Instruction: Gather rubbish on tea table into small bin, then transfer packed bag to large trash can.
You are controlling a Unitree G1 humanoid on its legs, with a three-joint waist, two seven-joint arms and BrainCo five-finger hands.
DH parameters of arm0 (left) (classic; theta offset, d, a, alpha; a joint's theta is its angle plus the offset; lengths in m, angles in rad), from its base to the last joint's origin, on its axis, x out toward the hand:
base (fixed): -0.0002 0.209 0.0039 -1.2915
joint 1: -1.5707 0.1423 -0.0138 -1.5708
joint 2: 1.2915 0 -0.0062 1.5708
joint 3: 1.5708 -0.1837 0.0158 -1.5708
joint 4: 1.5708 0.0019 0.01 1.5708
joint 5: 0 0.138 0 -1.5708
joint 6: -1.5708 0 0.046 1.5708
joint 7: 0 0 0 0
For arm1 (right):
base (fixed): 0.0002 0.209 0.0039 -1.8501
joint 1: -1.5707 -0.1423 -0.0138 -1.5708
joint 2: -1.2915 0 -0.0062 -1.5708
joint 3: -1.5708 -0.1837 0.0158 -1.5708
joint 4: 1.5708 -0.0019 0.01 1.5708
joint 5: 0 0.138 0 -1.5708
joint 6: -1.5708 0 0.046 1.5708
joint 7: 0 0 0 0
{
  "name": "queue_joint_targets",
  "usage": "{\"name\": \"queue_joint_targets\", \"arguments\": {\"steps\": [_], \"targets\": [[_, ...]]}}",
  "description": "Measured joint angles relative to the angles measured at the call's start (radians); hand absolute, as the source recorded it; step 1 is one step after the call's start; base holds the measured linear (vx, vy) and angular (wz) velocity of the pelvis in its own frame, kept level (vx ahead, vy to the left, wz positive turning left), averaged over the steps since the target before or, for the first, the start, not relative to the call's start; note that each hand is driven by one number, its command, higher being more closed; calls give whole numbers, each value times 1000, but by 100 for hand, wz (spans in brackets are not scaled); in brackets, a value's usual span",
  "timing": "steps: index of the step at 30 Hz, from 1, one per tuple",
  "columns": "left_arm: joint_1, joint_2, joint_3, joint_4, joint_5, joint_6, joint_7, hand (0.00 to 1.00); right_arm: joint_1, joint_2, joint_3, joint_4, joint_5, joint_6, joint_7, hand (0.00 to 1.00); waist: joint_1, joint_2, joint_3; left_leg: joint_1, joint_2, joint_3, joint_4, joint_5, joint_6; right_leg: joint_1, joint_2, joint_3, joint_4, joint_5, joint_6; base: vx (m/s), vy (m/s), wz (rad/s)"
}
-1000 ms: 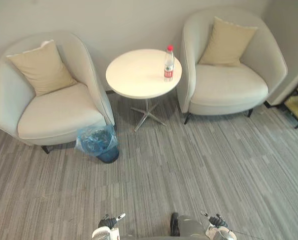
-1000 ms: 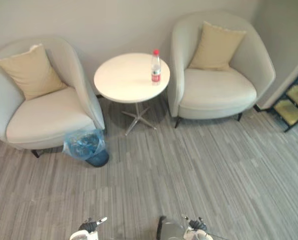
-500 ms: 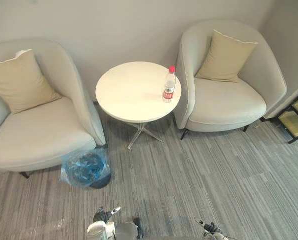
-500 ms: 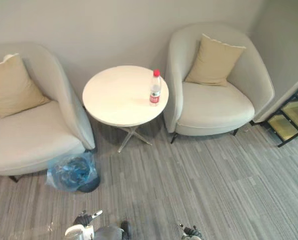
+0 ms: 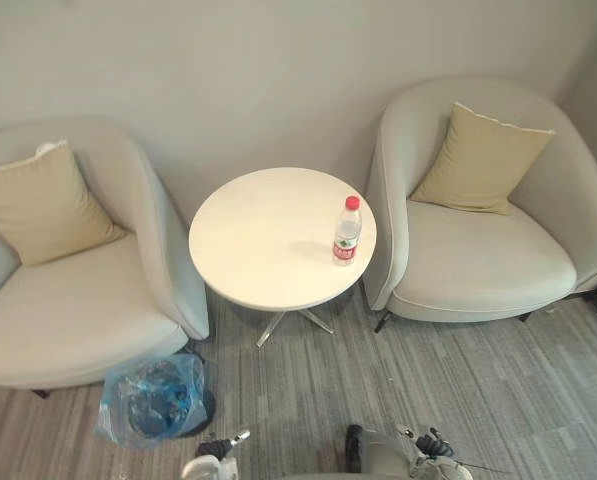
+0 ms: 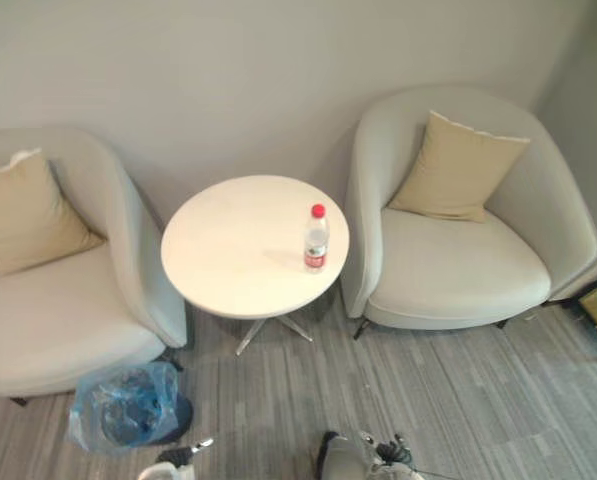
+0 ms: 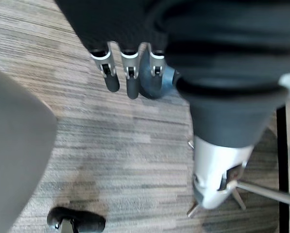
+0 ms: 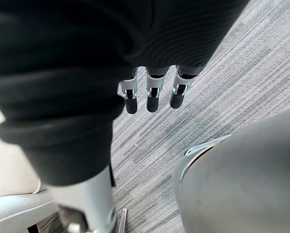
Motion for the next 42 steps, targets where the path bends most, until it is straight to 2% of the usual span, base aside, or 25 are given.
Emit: {"name": "queue_joint_targets", "arguments": {"steps": [2,3,5,6,8,9,10,11,13,16,17,21,23,25,27,28,29,30,32,34,39,42], "targets": [[-8,5,3,-21,-1,0,0,0,4,0,6,8,0,1,-11,0,-5,-6,9,-111,27,-26,260,44,-48,69,8,-26,-41,-29,-8,266,-245,47],[-14,4,11,-34,-4,0,0,0,3,-1,18,12,0,2,-20,0,-1,-12,20,-196,52,-18,442,88,-58,116,5,-47,-67,-38,-14,243,-226,45],[-13,2,3,-55,-21,-10,0,0,4,-1,29,29,0,2,-32,0,8,-18,25,-288,90,53,568,50,-42,186,6,-70,-111,-49,-15,199,-140,26],[-13,2,-5,-62,-23,-12,0,0,5,0,29,31,0,2,-34,0,8,-19,25,-308,95,83,566,36,-34,202,5,-78,-129,-48,-14,171,-49,16],[-19,2,-24,-69,-38,-19,0,0,11,2,35,30,1,2,-40,0,7,-24,27,-353,79,161,434,1,-17,253,-4,-89,-180,-45,1,168,28,12],[-21,2,-29,-69,-40,-20,0,0,13,2,38,31,1,2,-41,0,7,-26,26,-357,62,178,334,3,-16,262,-9,-91,-190,-43,5,184,82,9],[-23,-1,-47,-68,-39,-19,0,0,17,1,41,29,1,1,-41,0,6,-22,25,-349,39,187,159,45,-4,266,-11,-93,-194,-50,19,199,120,4],[-26,-2,-53,-66,-39,-20,0,0,19,-1,40,29,0,0,-39,0,7,-19,26,-343,24,178,47,128,33,266,-4,-84,-190,-57,31,210,131,-2],[-35,23,-53,-46,-38,-19,1,0,20,24,39,37,-1,2,-44,0,11,-59,9,-300,-23,190,-22,136,41,274,-30,-49,-206,-64,55,271,132,-11],[-43,31,-55,-35,-38,-17,-1,0,21,37,40,31,-34,1,-42,0,12,-82,14,-247,-59,232,-43,115,72,297,-64,-10,-184,-73,75,257,151,-28],[-46,29,-59,-29,-38,-17,-1,0,20,38,41,28,-39,1,-38,0,10,-80,15,-234,-66,233,-50,110,78,293,-72,-6,-159,-75,81,205,159,-22],[-53,20,-70,-16,-38,-11,-2,0,22,35,48,-5,-47,1,-33,0,4,-67,25,-138,-92,219,-104,89,104,148,-119,40,233,-84,107,159,107,14],[-51,20,-72,-16,-38,-11,-2,0,24,37,50,-10,-49,1,-33,0,3,-70,23,-109,-92,193,-109,83,103,127,-120,47,283,-117,108,167,-5,45],[-51,17,-72,-16,-38,-11,-2,0,22,37,61,-13,-48,0,-33,0,3,-70,23,-106,-88,159,-109,83,102,101,-117,74,242,-129,101,139,-93,57],[-51,14,-59,-17,-38,-11,-2,0,21,35,76,-10,-49,-1,-36,0,3,-74,21,-107,-90,129,-104,72,84,105,-114,107,119,-90,87,111,-145,48],[-52,10,-41,-17,-37,-12,-2,0,23,33,89,-5,-49,-1,-37,0,4,-91,12,-107,-96,109,-95,62,65,123,-108,130,51,-63,104,105,-194,18],[-52,-6,-31,-11,-37,-12,-2,0,23,20,90,-3,-68,-1,-37,0,6,-65,6,-115,-75,101,-94,63,60,150,-94,119,7,-68,98,104,-199,8],[-52,-14,-22,-10,-37,-12,-2,0,21,15,90,-4,-70,-1,-38,0,6,-55,5,-116,-67,101,-97,64,57,160,-87,116,-15,-68,98,83,-188,-12],[-54,-32,-8,2,-37,-11,-1,0,15,-1,101,-1,-77,2,-43,0,7,-36,0,-116,-48,101,-118,76,37,178,-58,108,-80,-67,96,56,-176,-17],[-55,-35,-15,6,-36,-10,-3,0,14,-4,116,-1,-77,1,-54,0,1,-32,-3,-114,-38,75,-132,87,21,194,-50,82,-107,-64,90,14,-127,8],[-60,-27,-27,13,-17,-11,0,0,4,-5,175,-3,-82,0,-76,0,-2,-47,-10,-121,-38,46,-164,106,9,197,-43,65,-141,-48,85,-37,-39,15],[-59,-1,-99,24,4,-11,3,0,25,-14,248,-60,-125,-17,-86,0,-5,-57,-16,-134,-47,24,-167,116,17,224,-48,60,-203,-11,93,-23,45,14]]}}
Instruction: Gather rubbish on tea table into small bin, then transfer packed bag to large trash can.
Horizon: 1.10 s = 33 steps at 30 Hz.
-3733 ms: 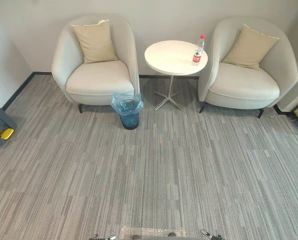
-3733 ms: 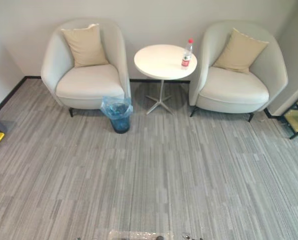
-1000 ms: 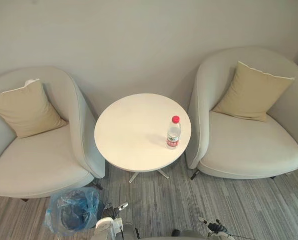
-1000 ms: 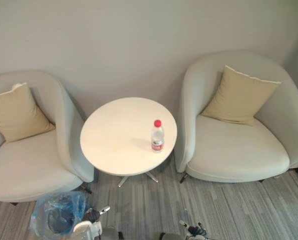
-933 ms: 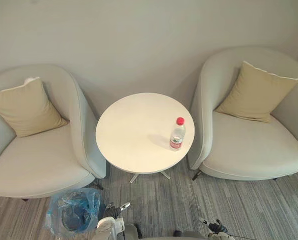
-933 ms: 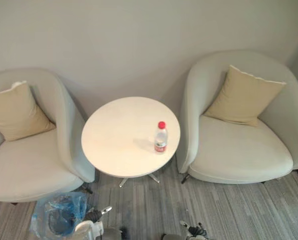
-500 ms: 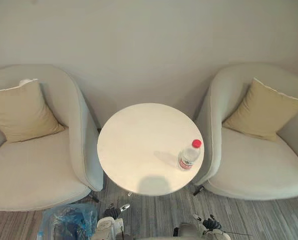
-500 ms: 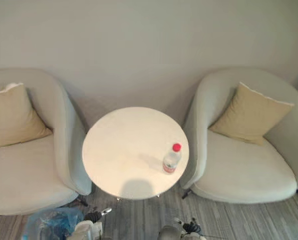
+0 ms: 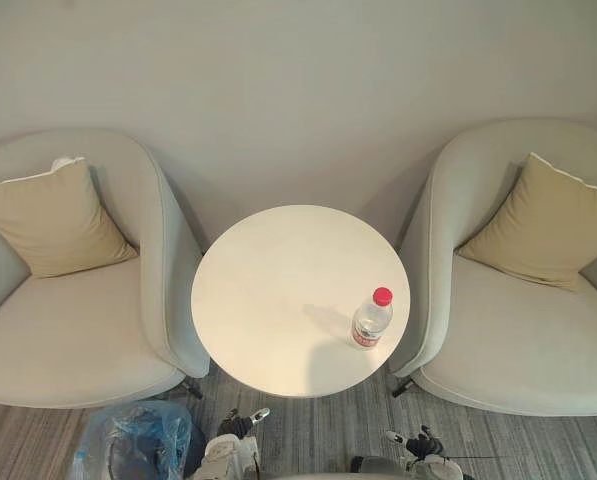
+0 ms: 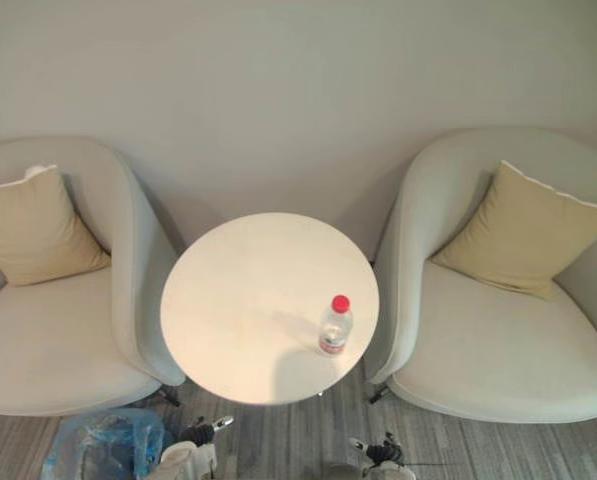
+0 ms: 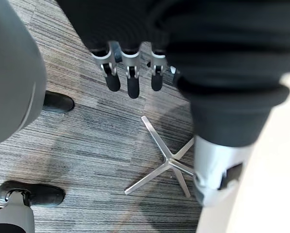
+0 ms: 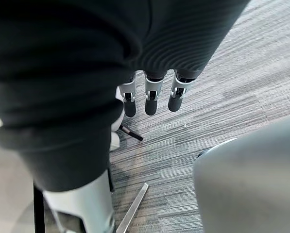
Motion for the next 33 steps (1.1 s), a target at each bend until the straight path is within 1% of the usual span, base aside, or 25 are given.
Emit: {"name": "queue_joint_targets", "arguments": {"steps": [2,3,5,6,8,10,12,14,16,20,25,30,33], "targets": [[2,23,-52,2,11,0,5,0,1,-15,-4,-87,-32,7,-1,0,-6,-2,-3,-18,-11,-21,-8,12,4,1,-8,-9,-34,24,7,-37,64,12],[8,37,-73,-2,19,1,3,0,4,-52,-2,-201,-26,9,9,0,-9,0,-2,-29,-19,-29,-9,20,11,2,-12,-13,-61,45,10,-56,77,15],[14,51,-82,-6,19,0,-7,0,29,-89,2,-332,-29,6,16,0,-14,1,-2,-38,-26,-42,-9,26,15,3,-17,-15,-78,58,9,-45,51,16],[21,62,-98,-6,19,-1,-7,0,58,-115,2,-473,-32,-10,23,0,-14,1,-2,-42,-31,-52,-8,29,18,4,-20,-18,-92,64,13,-64,35,16],[43,97,-126,-6,28,-4,-12,0,78,-136,-7,-620,-32,-39,41,0,-18,3,-4,-45,-34,-71,-8,31,19,13,-22,-24,-119,74,14,-64,31,12],[56,108,-136,-6,36,-5,-13,0,73,-141,-16,-660,-34,-52,53,0,-19,7,-7,-47,-37,-89,-8,33,20,30,-22,-30,-148,90,15,-29,11,13],[59,110,-143,-6,39,-9,-20,0,70,-141,-27,-657,-45,-54,57,0,-18,12,-9,-51,-40,-103,-9,33,20,41,-23,-39,-176,106,18,-33,13,10],[60,109,-144,-6,39,-13,-35,0,53,-141,-27,-657,-67,-54,56,0,-19,24,-1,-54,-45,-116,-11,37,22,57,-25,-48,-206,125,19,-28,15,9],[60,109,-153,-6,40,-16,-41,0,45,-144,-29,-657,-67,-57,54,0,-19,29,3,-54,-48,-134,-12,37,22,67,-25,-52,-222,135,21,-5,11,8],[59,109,-159,-7,56,-27,-53,0,21,-146,-49,-657,-68,-59,51,0,-20,40,5,-72,-53,-187,-12,41,22,77,-25,-84,-245,140,20,14,-9,21],[59,105,-162,-23,60,-27,-53,0,-18,-154,-54,-656,-70,-62,39,0,-19,53,17,-86,-59,-251,-11,47,24,109,-24,-130,-278,148,17,33,-18,25],[56,104,-176,-27,64,-28,-52,0,-45,-152,-48,-641,-69,-68,21,0,-14,64,26,-89,-62,-278,-11,47,24,126,-24,-151,-290,147,17,13,-6,14],[48,105,-182,-27,67,-28,-52,0,-56,-152,-40,-597,-69,-70,19,0,-9,67,36,-91,-62,-292,-11,47,24,127,-23,-158,-290,147,16,-7,-1,10]]}}
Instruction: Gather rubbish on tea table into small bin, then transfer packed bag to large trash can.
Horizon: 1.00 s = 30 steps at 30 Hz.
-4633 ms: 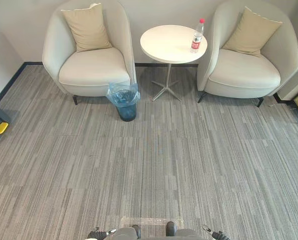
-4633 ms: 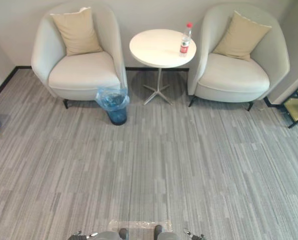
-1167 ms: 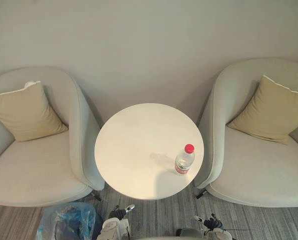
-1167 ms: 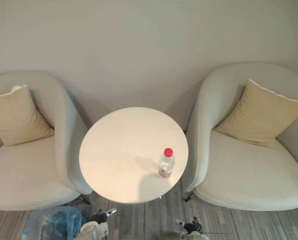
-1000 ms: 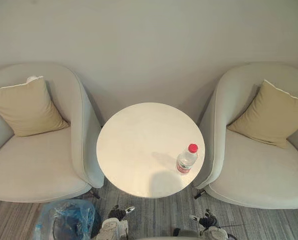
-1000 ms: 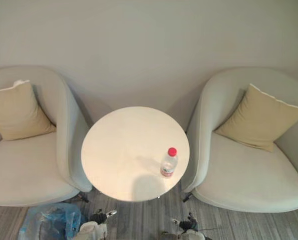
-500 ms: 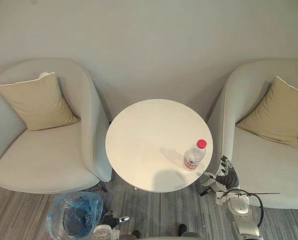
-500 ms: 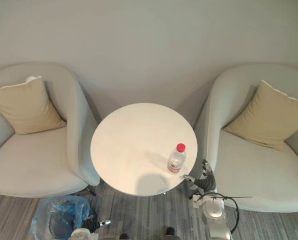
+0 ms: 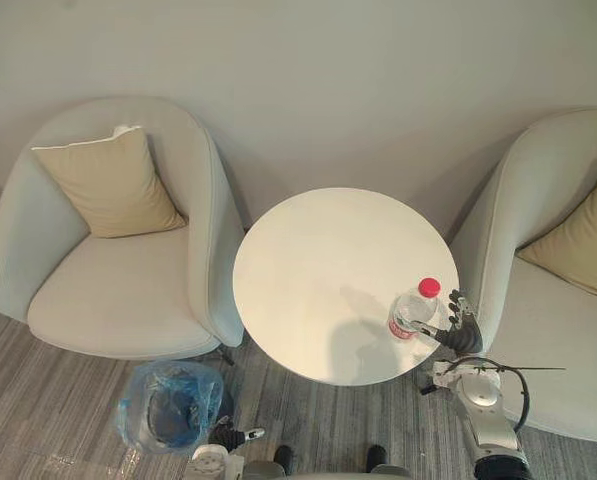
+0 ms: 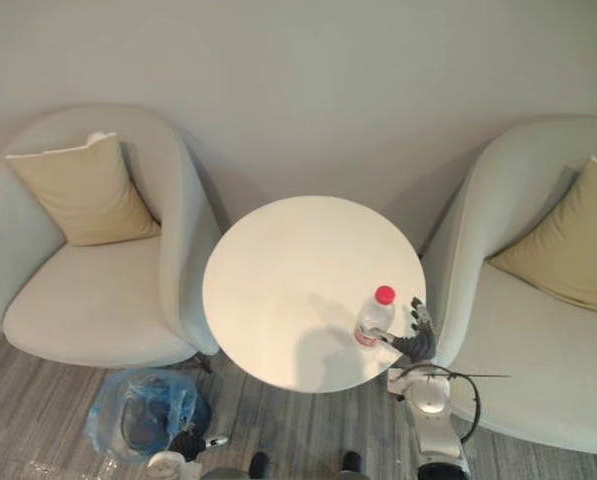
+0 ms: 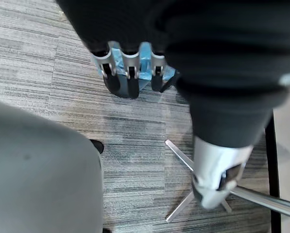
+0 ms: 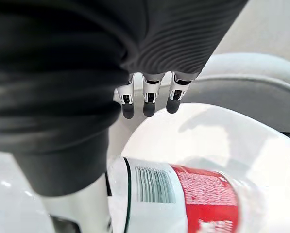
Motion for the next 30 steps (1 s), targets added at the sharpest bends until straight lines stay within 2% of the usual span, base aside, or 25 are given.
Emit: {"name": "queue_joint_targets", "arguments": {"steps": [7,17,18,23,30], "targets": [[-12,1,-17,-1,9,0,0,0,-7,7,38,48,-1,1,4,0,0,5,19,-14,-3,-30,0,3,-1,-1,0,-25,-1,-2,-2,-10,0,10],[-13,0,-18,-18,9,-4,3,0,-24,10,76,66,-1,1,-5,0,25,4,26,-32,-7,-62,1,9,-1,-1,0,-48,-8,-4,-3,-6,1,8],[-14,-1,-18,-18,9,-5,3,0,-30,10,77,67,-1,1,-7,100,26,4,27,-33,-7,-64,1,10,-1,-1,0,-49,-8,-4,-3,-23,-3,10],[-25,-6,-18,-19,9,-6,10,0,-77,10,76,66,-33,1,-49,100,40,9,43,-38,-9,-80,1,11,-3,-1,0,-58,-9,-4,-3,-16,3,6],[-32,-8,-18,-22,9,-7,20,0,-99,19,87,65,-40,1,-62,100,47,6,52,-50,-13,-104,1,15,-4,2,0,-71,-16,-4,-3,12,4,10]]}}
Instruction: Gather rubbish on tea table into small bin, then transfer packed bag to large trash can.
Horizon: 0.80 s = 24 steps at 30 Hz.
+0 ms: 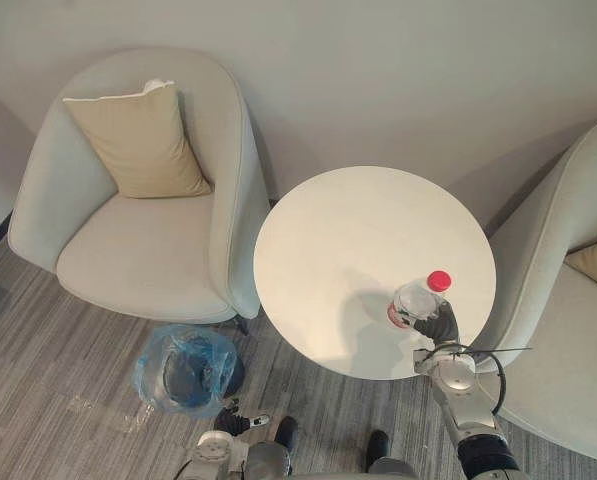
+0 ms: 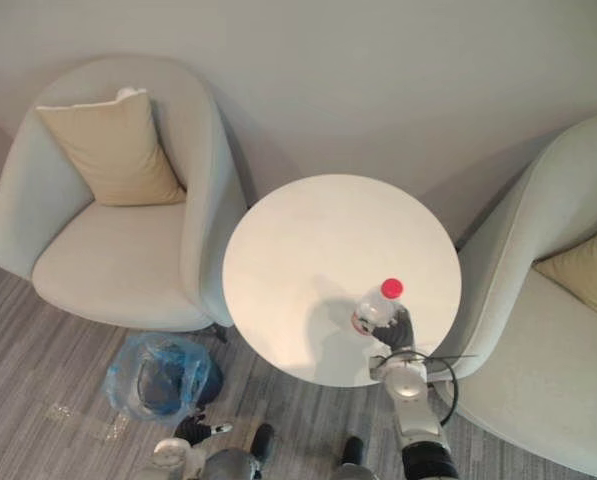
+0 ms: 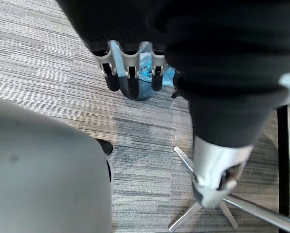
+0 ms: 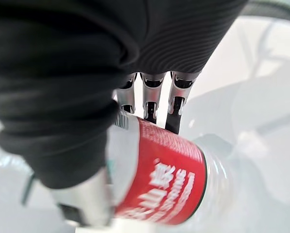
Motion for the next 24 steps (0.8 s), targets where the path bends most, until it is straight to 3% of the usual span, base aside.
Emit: {"name": "queue_joint_targets", "arguments": {"steps": [17,24], "targets": [[4,1,0,0,12,7,-2,0,197,30,-1,-323,-1,-14,72,100,-13,-5,-1,39,8,44,-2,-1,-1,13,1,78,4,2,3,-23,11,-8],[14,16,-13,4,19,10,-9,0,279,30,34,-405,-39,-17,99,100,-32,-32,-27,55,13,66,-7,-1,-1,16,2,101,4,4,6,-22,15,-10]]}}
